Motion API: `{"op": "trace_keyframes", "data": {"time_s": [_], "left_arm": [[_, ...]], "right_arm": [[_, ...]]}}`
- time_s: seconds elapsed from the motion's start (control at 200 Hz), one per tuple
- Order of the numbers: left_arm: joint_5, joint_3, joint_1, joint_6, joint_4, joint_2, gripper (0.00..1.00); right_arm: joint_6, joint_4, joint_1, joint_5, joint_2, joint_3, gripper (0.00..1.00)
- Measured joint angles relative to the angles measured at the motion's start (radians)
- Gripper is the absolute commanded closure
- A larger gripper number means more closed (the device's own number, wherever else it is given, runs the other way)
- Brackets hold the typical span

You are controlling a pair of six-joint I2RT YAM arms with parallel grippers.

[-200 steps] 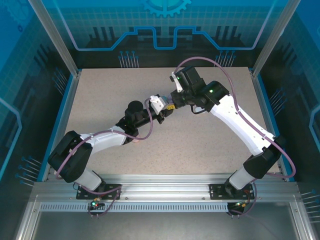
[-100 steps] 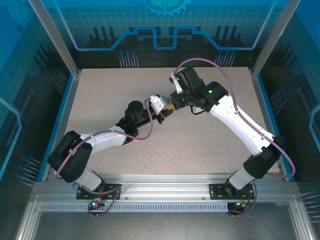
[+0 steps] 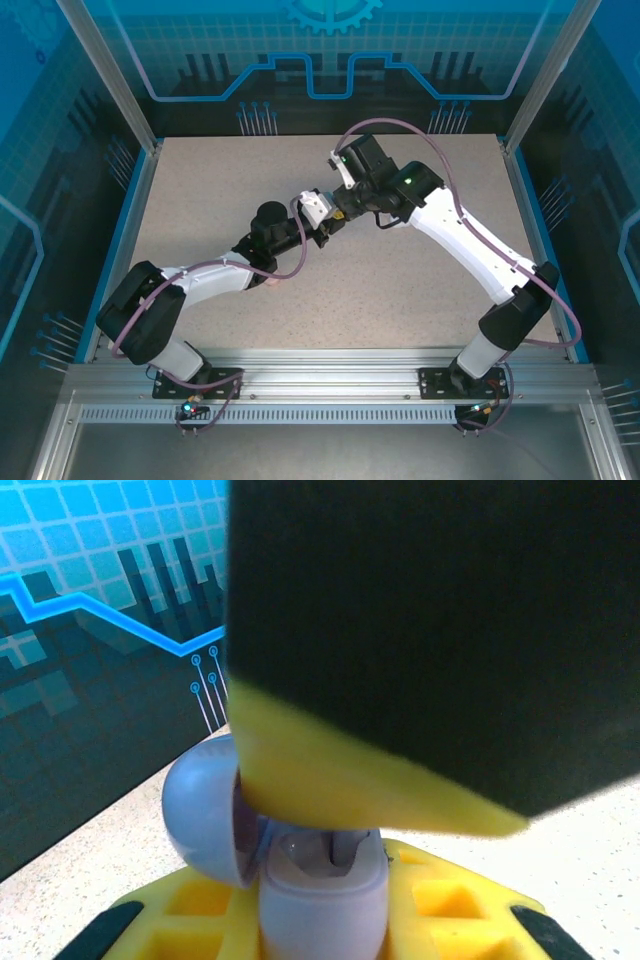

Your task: Insert wireless bluetooth earbuds into charging case

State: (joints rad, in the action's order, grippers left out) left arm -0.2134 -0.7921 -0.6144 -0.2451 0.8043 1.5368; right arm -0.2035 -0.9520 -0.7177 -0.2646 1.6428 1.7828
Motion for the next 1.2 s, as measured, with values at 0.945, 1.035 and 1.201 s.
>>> {"op": "trace_keyframes", "data": {"time_s": [0.945, 1.035, 1.201], "left_arm": [[0.013, -0.004, -0.011, 0.088, 0.129, 0.037, 1.00], [0.010, -0.004, -0.011, 0.088, 0.129, 0.037, 1.00], [0.005, -0.006, -0.011, 0.089, 0.127, 0.037, 1.00]], "right_arm": [[-0.157, -0.019, 0.179, 0.140, -0.067, 0.162, 0.41], [-0.171, -0.031, 0.214, 0.147, -0.021, 0.195, 0.41], [-0.177, -0.054, 0.228, 0.166, 0.109, 0.276, 0.42]]}}
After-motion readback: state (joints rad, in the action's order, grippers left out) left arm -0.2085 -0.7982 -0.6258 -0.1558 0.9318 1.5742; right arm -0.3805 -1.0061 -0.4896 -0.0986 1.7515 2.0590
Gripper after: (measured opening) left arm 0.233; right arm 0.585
